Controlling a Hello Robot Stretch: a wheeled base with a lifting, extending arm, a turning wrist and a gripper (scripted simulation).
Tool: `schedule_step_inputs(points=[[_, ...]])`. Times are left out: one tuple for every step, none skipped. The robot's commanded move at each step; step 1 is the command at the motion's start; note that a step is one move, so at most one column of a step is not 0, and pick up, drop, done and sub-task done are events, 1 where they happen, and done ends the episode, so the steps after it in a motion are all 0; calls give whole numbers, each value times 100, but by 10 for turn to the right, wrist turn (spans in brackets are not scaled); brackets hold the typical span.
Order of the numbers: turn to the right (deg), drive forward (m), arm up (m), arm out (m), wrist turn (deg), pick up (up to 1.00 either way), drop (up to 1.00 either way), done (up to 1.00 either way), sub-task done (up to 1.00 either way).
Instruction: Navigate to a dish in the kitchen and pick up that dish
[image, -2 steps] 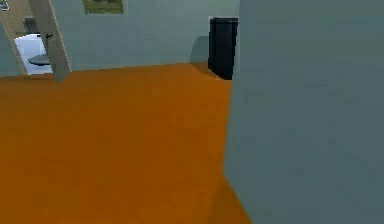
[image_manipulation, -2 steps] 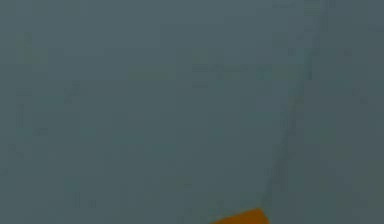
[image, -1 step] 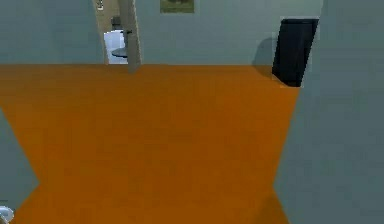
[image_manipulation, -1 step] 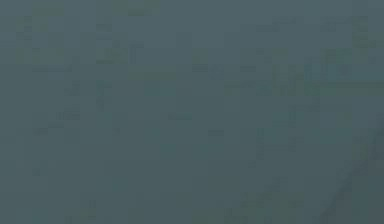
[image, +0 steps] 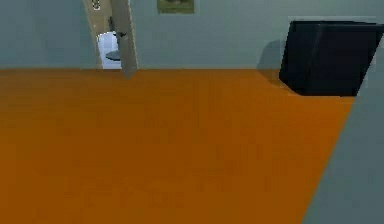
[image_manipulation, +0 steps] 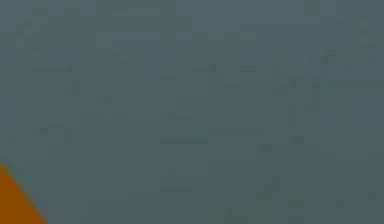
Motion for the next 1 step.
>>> schedule_step_inputs(points=[[-390,0,0,0,0,0,0,0,0]])
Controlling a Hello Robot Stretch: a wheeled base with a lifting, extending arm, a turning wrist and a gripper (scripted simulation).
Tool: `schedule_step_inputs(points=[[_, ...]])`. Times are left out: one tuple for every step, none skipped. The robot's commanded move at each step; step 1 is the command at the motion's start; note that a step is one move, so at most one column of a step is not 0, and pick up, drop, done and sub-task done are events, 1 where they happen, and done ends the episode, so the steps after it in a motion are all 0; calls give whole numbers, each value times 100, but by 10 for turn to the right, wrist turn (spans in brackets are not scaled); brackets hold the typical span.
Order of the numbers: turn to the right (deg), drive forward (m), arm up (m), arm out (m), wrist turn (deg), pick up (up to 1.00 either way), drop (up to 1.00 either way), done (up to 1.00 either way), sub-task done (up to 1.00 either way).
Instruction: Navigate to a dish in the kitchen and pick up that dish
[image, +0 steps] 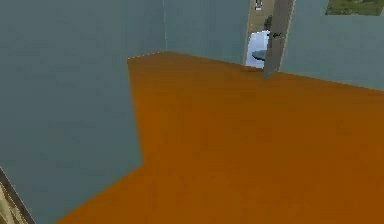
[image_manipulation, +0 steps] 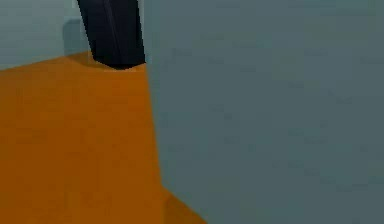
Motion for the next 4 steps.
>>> schedule_step_inputs(points=[[0,100,0,0,0,0,0,0,0],[0,80,0,0,0,0,0,0,0],[-450,0,0,0,0,0,0,0,0],[-30,0,0,0,0,0,0,0,0]])
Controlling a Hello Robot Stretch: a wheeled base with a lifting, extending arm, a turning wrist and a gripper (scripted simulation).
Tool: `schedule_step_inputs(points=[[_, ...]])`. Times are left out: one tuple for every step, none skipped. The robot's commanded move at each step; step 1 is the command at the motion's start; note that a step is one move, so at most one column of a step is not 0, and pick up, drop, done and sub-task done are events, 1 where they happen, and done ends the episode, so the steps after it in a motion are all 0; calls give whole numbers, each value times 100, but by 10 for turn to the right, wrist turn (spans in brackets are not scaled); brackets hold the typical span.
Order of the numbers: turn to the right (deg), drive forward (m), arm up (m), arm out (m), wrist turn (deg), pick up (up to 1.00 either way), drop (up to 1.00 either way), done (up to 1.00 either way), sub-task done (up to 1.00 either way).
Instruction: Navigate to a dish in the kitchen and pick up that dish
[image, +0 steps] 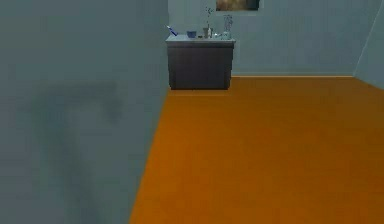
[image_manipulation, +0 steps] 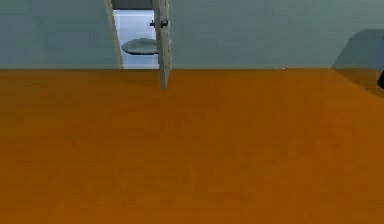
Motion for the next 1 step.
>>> schedule_step_inputs(points=[[0,100,0,0,0,0,0,0,0]])
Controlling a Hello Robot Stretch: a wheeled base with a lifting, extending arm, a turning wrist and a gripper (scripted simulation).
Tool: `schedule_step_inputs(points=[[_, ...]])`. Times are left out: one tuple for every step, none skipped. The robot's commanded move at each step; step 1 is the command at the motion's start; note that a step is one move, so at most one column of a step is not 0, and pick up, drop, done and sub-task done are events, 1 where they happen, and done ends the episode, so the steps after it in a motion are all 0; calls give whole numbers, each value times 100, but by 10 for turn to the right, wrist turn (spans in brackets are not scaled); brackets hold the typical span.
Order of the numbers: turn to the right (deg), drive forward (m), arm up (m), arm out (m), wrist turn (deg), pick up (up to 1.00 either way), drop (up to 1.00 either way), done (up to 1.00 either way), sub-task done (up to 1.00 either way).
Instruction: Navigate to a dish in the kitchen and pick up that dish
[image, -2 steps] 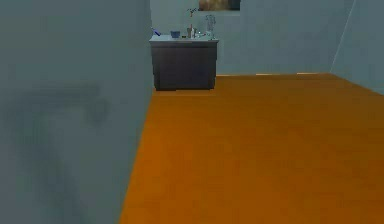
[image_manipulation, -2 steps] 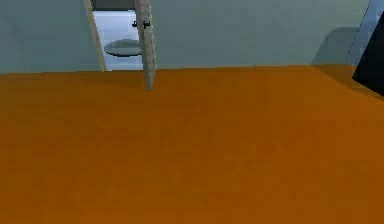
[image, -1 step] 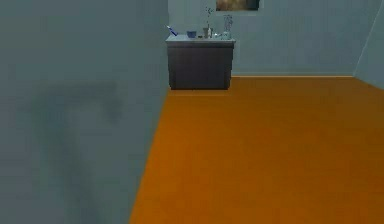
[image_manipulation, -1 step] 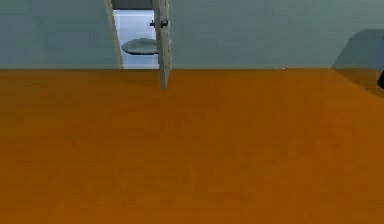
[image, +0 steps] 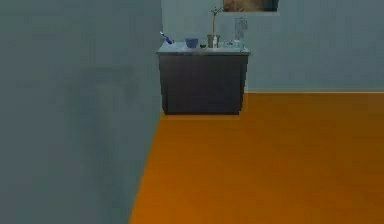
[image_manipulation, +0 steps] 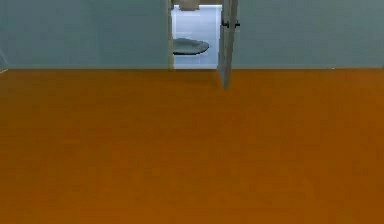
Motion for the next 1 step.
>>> schedule_step_inputs(points=[[0,100,0,0,0,0,0,0,0]])
